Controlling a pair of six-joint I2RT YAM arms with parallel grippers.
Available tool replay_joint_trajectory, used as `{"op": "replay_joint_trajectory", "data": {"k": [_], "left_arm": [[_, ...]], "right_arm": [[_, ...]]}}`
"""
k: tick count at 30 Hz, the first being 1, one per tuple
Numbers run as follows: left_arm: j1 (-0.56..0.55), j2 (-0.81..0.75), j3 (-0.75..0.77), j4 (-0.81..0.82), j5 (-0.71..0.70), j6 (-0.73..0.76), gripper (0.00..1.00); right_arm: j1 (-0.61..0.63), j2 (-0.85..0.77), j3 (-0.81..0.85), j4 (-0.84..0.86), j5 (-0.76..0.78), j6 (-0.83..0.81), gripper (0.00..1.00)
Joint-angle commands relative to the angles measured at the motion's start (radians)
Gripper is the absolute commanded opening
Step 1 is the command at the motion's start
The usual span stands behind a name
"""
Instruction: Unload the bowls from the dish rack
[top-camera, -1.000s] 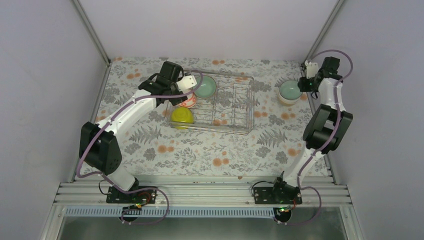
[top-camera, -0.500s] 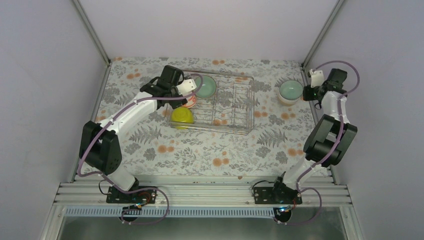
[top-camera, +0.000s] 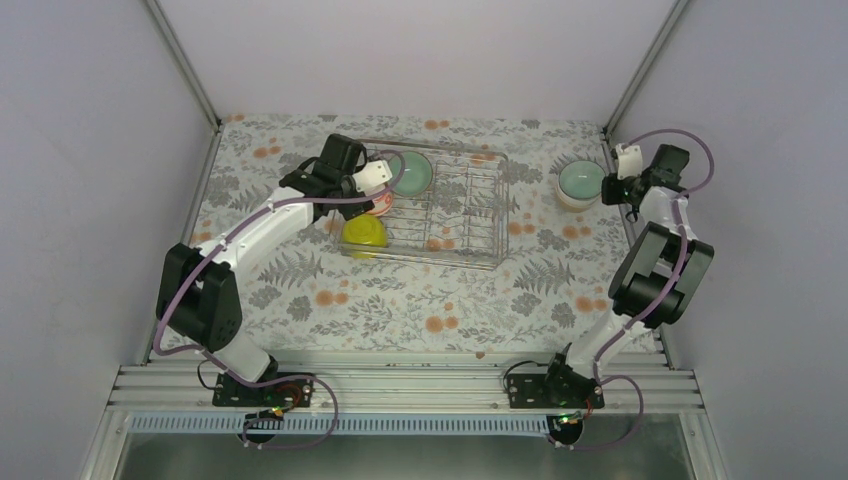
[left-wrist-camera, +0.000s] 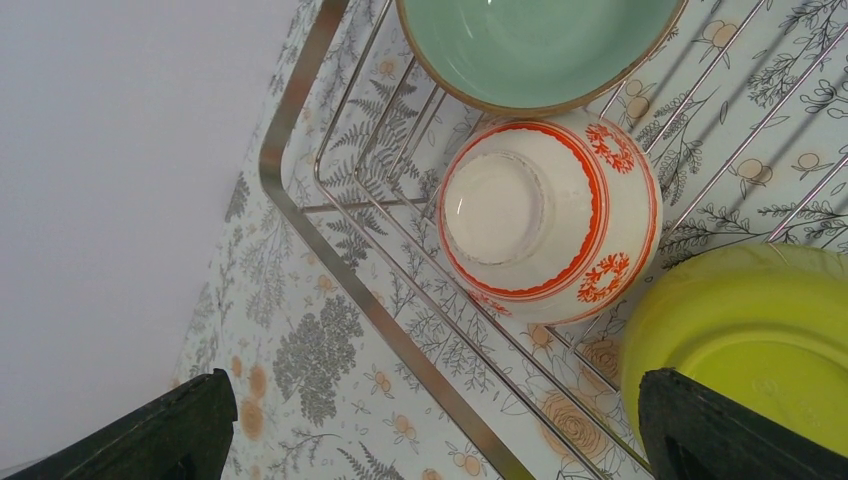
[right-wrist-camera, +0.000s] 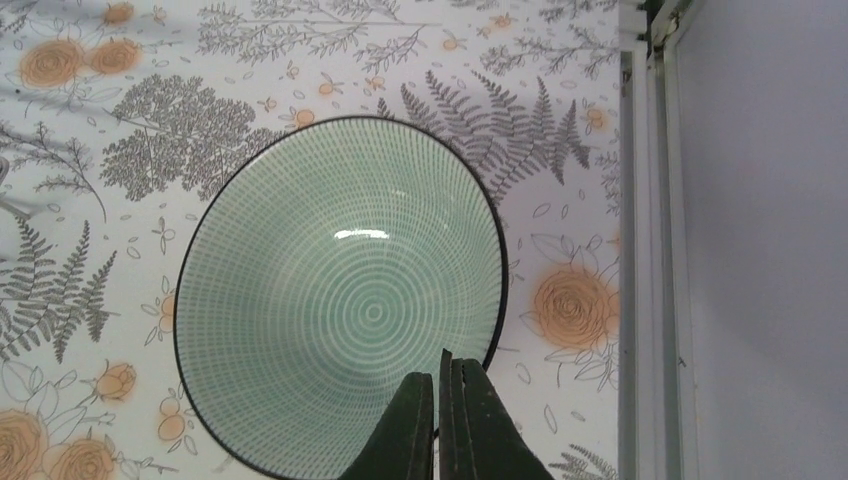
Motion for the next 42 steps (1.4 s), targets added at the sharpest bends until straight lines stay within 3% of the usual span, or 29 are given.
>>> {"op": "replay_joint_trajectory", "data": {"k": [1, 19, 28, 29, 35, 42], "left_arm": [[0.007, -0.022, -0.002, 0.016, 0.016, -0.025, 1.0], [0.007, -0.037, -0.028, 0.014, 0.018, -0.029, 1.0], [0.007, -0.053, -0.018, 0.023, 0.009, -0.026, 1.0], [0.007, -0.053, -0.019, 0.035, 0.001, -0.028, 1.0], [0.007, -0.042, -0.015, 0.081, -0.022, -0.059, 1.0], [0.051, -0.07, -0.006, 0.139, -0.091, -0.102, 1.0]], "right_arm": [[-0.004, 0.02, 0.031, 0.069, -0.026, 0.011, 0.04], [-0.006, 0.09, 0.058, 0.098, 0.007, 0.013, 0.04], [0.025, -0.12, -0.008, 0.054, -0.078, 0.014, 0.04], [0.046, -0.166, -0.021, 0.04, -0.079, 0.005, 0.05], [0.232, -0.24, 0.032, -0.159, -0.077, -0.046, 0.4], [0.56, -0.174, 0.189, -0.367, -0.026, -0.119, 0.48]]}}
